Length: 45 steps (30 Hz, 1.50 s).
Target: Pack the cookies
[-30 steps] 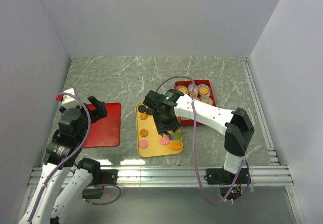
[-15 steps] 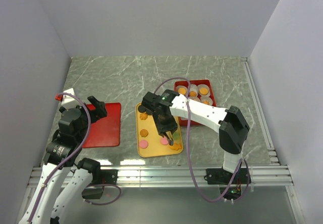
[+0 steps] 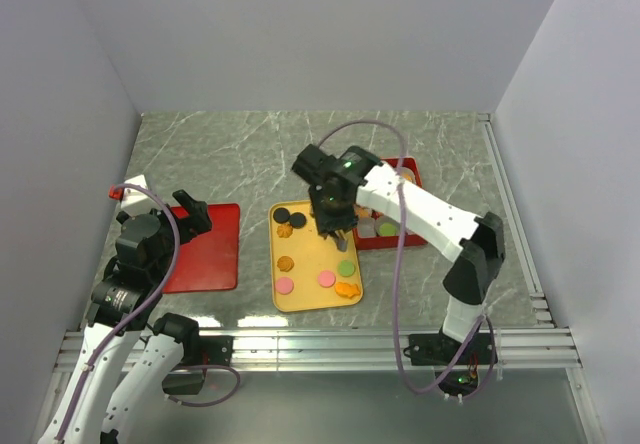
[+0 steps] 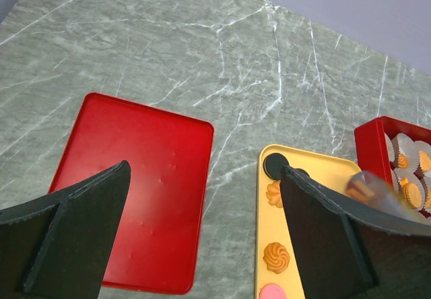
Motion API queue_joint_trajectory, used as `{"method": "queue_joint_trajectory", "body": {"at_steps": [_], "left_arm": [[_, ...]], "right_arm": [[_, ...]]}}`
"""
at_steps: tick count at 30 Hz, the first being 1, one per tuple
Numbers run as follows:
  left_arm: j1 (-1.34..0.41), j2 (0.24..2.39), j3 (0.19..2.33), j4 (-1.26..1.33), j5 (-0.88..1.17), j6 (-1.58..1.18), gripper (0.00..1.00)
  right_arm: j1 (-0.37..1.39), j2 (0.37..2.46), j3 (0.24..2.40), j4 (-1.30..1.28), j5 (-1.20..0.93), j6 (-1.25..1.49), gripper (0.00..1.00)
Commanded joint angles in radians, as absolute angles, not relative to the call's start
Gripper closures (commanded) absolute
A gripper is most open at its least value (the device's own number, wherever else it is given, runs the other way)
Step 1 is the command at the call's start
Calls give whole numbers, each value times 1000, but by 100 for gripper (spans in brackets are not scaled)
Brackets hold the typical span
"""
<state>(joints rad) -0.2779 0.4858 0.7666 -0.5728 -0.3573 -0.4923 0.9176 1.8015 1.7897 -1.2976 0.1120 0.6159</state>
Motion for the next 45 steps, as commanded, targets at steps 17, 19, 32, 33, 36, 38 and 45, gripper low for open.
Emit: {"method": "queue_joint_trajectory", "body": {"at_steps": [17, 19, 32, 33, 36, 38, 45], "left_arm": [[-270, 506, 769, -541, -311, -477, 1], [-270, 511, 769, -540, -305, -476, 1], [-272, 517, 765, -540, -305, -477, 1], [-272, 517, 767, -540, -305, -477, 1], [-272, 517, 767, -540, -305, -477, 0], [-272, 517, 767, -541, -307, -479, 1], [-272, 520, 765, -540, -302, -479, 0]], "right_arm": [[428, 1347, 1312, -1244, 190, 488, 57], [417, 1338, 1281, -1224, 170, 486, 57], [396, 1356, 1230, -1180, 192, 471, 46], [393, 1358, 1230, -1181, 192, 471, 44], [387, 1362, 1236, -1180, 189, 463, 43], [384, 1365, 1244, -1183, 189, 460, 43], [383, 1364, 1341, -1236, 192, 471, 44]]}}
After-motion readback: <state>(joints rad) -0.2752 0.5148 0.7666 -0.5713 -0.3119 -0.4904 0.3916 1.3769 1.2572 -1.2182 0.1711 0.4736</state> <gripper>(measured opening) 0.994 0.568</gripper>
